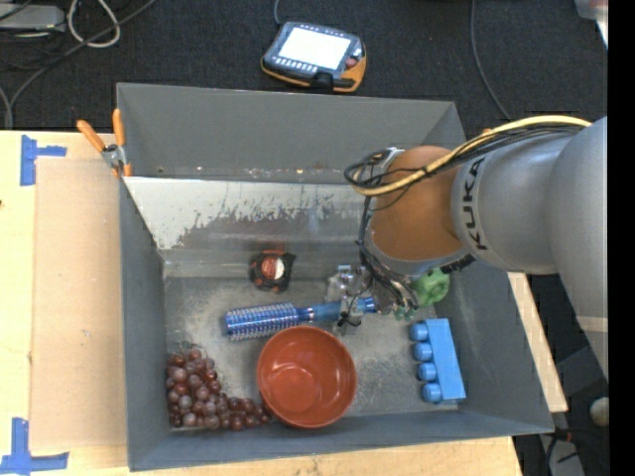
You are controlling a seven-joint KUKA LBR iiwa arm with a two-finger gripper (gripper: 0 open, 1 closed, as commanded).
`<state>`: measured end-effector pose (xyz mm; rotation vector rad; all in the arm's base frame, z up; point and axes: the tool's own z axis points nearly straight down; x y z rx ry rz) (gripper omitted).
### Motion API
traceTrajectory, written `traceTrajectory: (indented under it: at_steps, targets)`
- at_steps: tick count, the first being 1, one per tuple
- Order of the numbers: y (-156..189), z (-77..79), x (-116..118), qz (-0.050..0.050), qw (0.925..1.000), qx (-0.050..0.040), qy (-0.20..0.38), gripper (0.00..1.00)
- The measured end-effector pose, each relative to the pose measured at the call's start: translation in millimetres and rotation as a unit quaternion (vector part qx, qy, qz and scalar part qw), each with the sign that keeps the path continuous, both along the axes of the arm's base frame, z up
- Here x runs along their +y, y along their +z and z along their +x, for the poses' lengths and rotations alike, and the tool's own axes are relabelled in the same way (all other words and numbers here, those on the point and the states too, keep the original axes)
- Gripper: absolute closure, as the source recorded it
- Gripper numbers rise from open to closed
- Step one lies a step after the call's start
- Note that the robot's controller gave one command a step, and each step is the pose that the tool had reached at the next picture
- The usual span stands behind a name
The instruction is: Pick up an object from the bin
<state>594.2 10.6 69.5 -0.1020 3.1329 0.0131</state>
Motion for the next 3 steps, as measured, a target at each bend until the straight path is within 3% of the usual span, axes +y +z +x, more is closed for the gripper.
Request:
traceTrajectory:
  at_steps: [1,2,3]
  targets:
    - [16,-5.1,-3,0.0,1.0,0.0064,0.0,1.0]
    - [33,5.7,-17,0.0,1.0,0.0023,0.001,1.0]
    - [41,0.0,-17,0.0,0.9999,0.0104,0.001,1.0]
